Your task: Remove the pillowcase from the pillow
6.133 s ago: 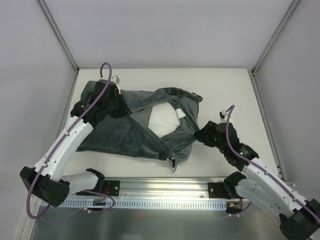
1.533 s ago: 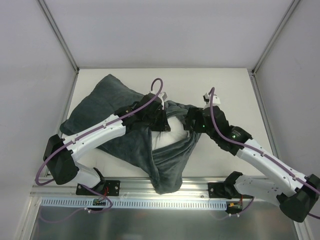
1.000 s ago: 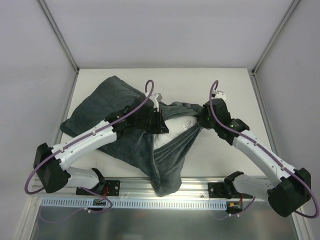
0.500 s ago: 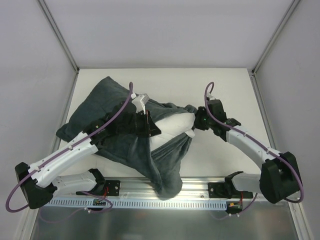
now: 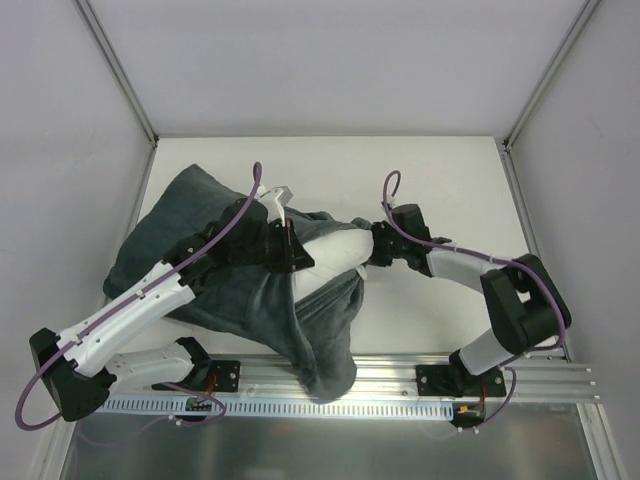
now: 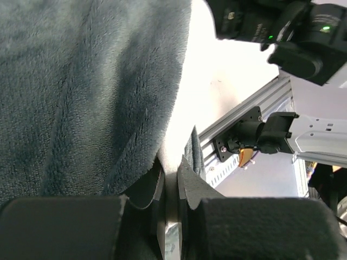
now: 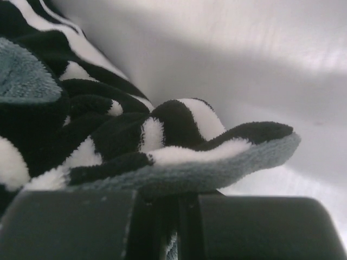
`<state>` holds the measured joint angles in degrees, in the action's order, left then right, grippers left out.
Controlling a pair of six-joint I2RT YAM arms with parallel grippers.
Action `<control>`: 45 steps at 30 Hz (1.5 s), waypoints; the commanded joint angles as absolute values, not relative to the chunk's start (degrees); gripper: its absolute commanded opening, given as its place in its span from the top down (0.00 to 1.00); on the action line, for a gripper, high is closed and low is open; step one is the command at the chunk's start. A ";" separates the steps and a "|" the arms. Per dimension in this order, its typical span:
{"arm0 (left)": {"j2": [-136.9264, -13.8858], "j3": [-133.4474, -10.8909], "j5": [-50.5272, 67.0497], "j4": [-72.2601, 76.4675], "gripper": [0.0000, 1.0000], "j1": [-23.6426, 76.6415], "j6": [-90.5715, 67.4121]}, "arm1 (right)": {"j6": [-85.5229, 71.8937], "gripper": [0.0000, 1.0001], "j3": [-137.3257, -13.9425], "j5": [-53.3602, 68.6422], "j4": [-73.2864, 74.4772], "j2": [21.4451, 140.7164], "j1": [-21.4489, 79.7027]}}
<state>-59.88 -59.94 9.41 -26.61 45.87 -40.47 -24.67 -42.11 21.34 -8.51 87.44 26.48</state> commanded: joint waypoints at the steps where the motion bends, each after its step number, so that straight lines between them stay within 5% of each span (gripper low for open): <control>1: -55.82 -67.41 18.98 -19.51 1.00 44.65 -40.35 | -24.95 0.99 -41.40 18.28 -13.52 94.55 26.90; 9: -51.59 -66.71 22.06 -19.51 1.00 36.04 -40.69 | -25.93 0.99 -36.65 18.11 -14.87 90.54 25.66; 11: -52.73 -66.80 22.06 -19.51 1.00 35.77 -40.96 | -25.58 0.86 -35.78 18.37 -13.72 86.42 25.75; 14: -55.80 -66.27 22.59 -19.34 1.00 35.77 -41.22 | -24.44 0.43 -34.45 17.85 -11.17 78.95 27.15; 18: -59.23 -64.52 24.78 -18.20 1.00 35.86 -41.83 | -20.84 0.26 -36.99 13.63 -4.32 69.37 30.58; 26: -62.06 -61.09 25.93 -15.73 1.00 36.12 -42.45 | -12.75 0.17 -42.98 7.15 9.30 61.28 33.05; 33: -61.87 -59.94 25.57 -15.65 1.00 36.04 -42.01 | -15.20 0.12 -33.49 3.69 1.77 41.32 29.71; 45: -61.52 -59.41 26.54 -15.20 1.00 36.04 -42.28 | -18.90 0.06 -44.73 16.52 -3.16 62.37 35.32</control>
